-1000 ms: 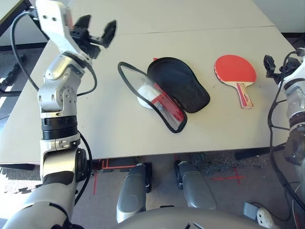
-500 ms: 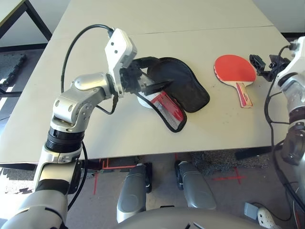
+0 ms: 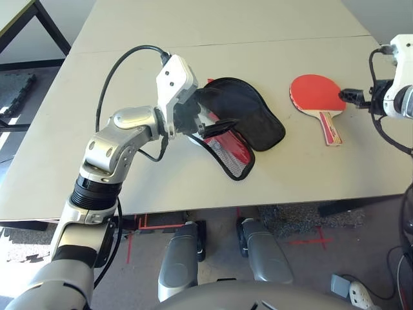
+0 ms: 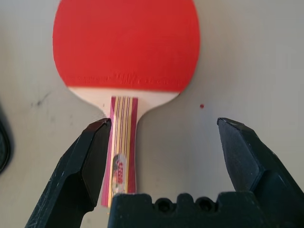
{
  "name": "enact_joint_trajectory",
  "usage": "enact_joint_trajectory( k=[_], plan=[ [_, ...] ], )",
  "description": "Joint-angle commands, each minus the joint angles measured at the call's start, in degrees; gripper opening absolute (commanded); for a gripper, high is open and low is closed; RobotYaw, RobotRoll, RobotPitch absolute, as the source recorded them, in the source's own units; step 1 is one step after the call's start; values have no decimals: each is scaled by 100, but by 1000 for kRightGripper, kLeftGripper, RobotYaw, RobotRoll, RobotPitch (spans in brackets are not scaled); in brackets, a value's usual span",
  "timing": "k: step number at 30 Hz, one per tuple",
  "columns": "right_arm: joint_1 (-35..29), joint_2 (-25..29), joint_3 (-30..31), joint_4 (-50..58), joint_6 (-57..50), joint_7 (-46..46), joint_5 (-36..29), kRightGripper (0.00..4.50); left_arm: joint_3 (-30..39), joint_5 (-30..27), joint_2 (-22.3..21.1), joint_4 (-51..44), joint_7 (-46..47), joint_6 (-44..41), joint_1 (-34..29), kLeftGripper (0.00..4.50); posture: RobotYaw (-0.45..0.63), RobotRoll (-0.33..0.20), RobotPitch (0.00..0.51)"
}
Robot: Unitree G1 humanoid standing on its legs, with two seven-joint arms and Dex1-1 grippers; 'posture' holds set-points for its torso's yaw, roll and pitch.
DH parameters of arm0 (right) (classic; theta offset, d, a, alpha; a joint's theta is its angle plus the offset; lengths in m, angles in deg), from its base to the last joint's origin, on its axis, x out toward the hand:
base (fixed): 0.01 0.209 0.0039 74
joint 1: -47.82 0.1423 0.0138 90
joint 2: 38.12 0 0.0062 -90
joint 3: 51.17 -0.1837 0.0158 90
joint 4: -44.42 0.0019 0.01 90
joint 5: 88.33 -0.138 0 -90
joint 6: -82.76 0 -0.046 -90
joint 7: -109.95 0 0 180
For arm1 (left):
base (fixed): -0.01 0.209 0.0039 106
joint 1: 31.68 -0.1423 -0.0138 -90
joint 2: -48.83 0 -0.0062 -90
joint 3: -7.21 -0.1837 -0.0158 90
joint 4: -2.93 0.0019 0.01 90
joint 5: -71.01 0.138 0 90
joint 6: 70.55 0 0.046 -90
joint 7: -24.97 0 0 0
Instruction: Store the ping-pong paddle in its case and zip it.
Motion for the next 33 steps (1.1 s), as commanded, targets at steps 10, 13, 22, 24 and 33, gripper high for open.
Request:
enact_joint_trajectory(
  k=[10,13,22,24,33],
  plan=[
    [-20,-626,295,-761,312,273,132,4449,-159,348,-353,-23,-278,37,111,4500,-29,0,192],
    [19,-694,378,-997,472,273,165,4449,-154,367,-395,-69,-291,16,114,4500,-17,0,196],
    [20,-833,574,-1458,837,260,308,3177,-139,385,-444,-238,-222,-56,61,4500,4,0,206],
    [-29,-844,608,-1338,788,237,299,2422,-135,393,-452,-262,-218,-67,47,4500,4,0,207],
    [-227,-589,856,-672,1275,133,472,1045,-125,433,-463,-253,-236,-61,46,4500,-3,0,206]
  ],
)
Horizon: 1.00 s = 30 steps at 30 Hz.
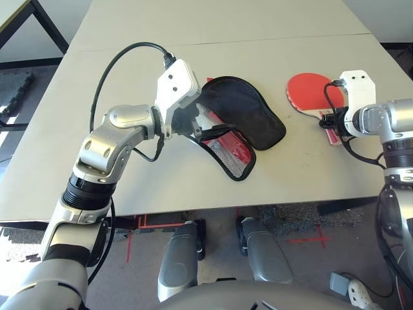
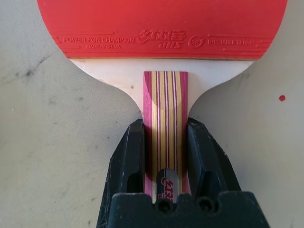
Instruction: Store the ping-pong paddle in its case and zip it.
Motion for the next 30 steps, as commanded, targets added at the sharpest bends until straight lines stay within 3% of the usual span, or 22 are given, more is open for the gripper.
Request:
enact_joint_trajectory(
  k=[1,8,20,30],
  plan=[
    [-122,171,165,286,355,0,219,1045,-21,58,-43,-23,-29,-21,-22,4500,-4,0,206],
    [-57,197,212,984,923,-186,240,1045,-46,95,-21,35,-56,8,-18,4500,-6,0,202],
    [54,-674,581,2316,427,-405,-65,1045,17,103,-80,-100,15,-60,-86,4500,37,0,208],
    [-2,-1212,1127,2171,373,-434,-59,1045,112,90,-163,-285,169,-183,-187,4500,81,0,210]
  ],
)
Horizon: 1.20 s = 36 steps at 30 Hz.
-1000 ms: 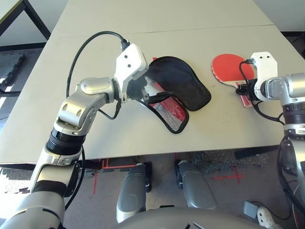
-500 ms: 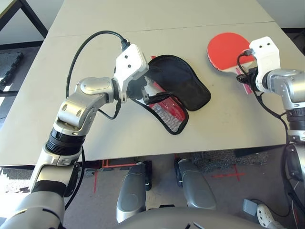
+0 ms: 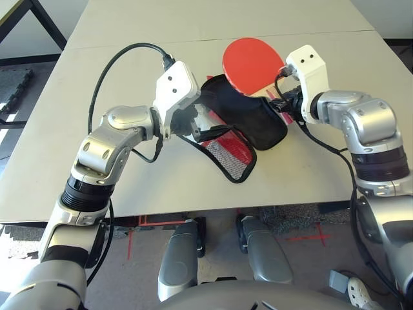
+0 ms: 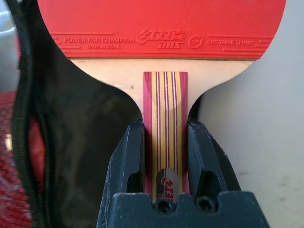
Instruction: Store the ping-pong paddle in its case and zip it.
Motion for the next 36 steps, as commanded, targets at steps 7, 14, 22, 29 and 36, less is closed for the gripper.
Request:
enact_joint_trajectory(
  k=[7,14,22,29,36],
  plan=[
    [122,-30,443,-585,249,-307,57,1045,61,18,-117,-279,101,-141,-145,4500,96,0,210],
    [196,28,585,-981,431,-491,146,1045,37,18,-113,-334,158,-157,-168,4500,102,0,206],
    [368,-113,495,-1359,480,-454,222,1777,42,19,-160,-370,150,-162,-157,4500,104,0,205],
    [437,141,509,-1308,519,-868,139,4333,367,-61,-577,-516,113,-287,-178,4500,108,0,207],
    [338,192,634,-1402,717,-1052,216,4457,468,-71,-726,-594,113,-331,-222,4500,115,0,212]
  ],
)
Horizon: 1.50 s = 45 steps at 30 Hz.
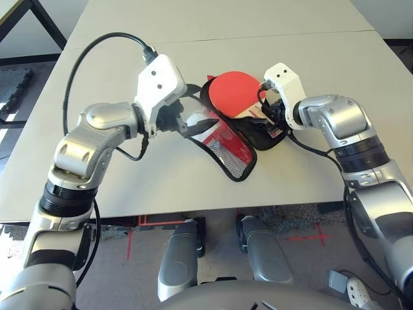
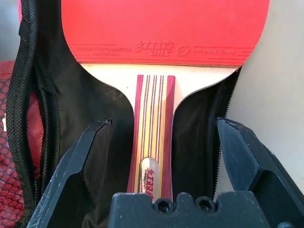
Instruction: Store the ping-pong paddle in its case and zip it.
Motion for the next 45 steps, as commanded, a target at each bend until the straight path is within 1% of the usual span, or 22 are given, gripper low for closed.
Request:
enact_joint_trajectory(
  k=[1,3,4,10,11,16,19,21,23,26,28,29,31,34,36,38,40,42,45],
  plan=[
    [-82,-25,116,-76,61,-89,50,4297,-10,-37,-31,-208,-21,-70,-53,4500,115,0,212],
    [-88,-39,131,-69,61,-105,57,3847,-14,-38,-14,-227,-10,-82,-52,4500,118,0,216],
    [-92,-41,145,-56,54,-118,56,3529,-14,-35,-9,-231,-8,-83,-55,4500,118,0,216],
    [-142,32,249,71,81,-279,45,1217,-43,-12,28,-223,-2,-66,-69,4500,118,0,218],
    [-146,42,252,84,84,-302,51,1037,-47,-9,32,-218,-2,-62,-70,4500,118,0,218],
    [-196,109,279,227,98,-448,42,1033,-67,13,42,-183,-6,-39,-87,4500,116,0,219],
    [-174,49,199,162,22,-337,69,1033,-76,27,32,-177,-16,-32,-93,4500,115,0,219],
    [-108,6,81,31,-64,-227,73,1772,-52,32,13,-176,-20,-27,-76,4500,115,0,220],
    [-90,31,-18,16,-84,-260,1,2311,17,44,-46,-178,-20,-19,-49,4500,115,0,221],
    [-104,113,-139,83,-87,-369,-100,3477,160,40,-170,-191,-15,-36,0,4500,114,0,223],
    [-98,310,-306,76,-52,-552,-208,4218,456,53,-473,-145,-43,-46,76,4500,116,0,224],
    [-100,419,-379,68,-25,-657,-268,4483,617,38,-626,-121,-59,-60,93,4500,117,0,226],
    [-115,614,-525,61,58,-849,-385,4483,899,16,-940,-59,-106,-62,74,4500,123,0,228],
    [-116,772,-835,27,191,-1038,-583,4483,1289,-13,-1302,95,-137,-58,-35,4500,133,0,230],
    [-156,811,-1104,7,508,-1120,-687,4483,1462,110,-1594,261,-209,19,-279,4500,137,0,231],
    [-192,821,-1355,18,758,-1171,-794,4483,1615,190,-1812,421,-298,87,-671,4500,139,0,230],
    [-186,773,-1625,-90,955,-1124,-896,4483,1631,224,-1888,486,-329,166,-1029,4500,140,0,230],
    [-137,670,-1955,-330,1250,-993,-993,4483,1474,284,-1825,445,-334,228,-1360,4500,138,0,229],
    [-92,553,-2255,-586,1651,-827,-1050,4483,1171,323,-1637,277,-279,239,-1471,4500,130,0,226]
  ],
)
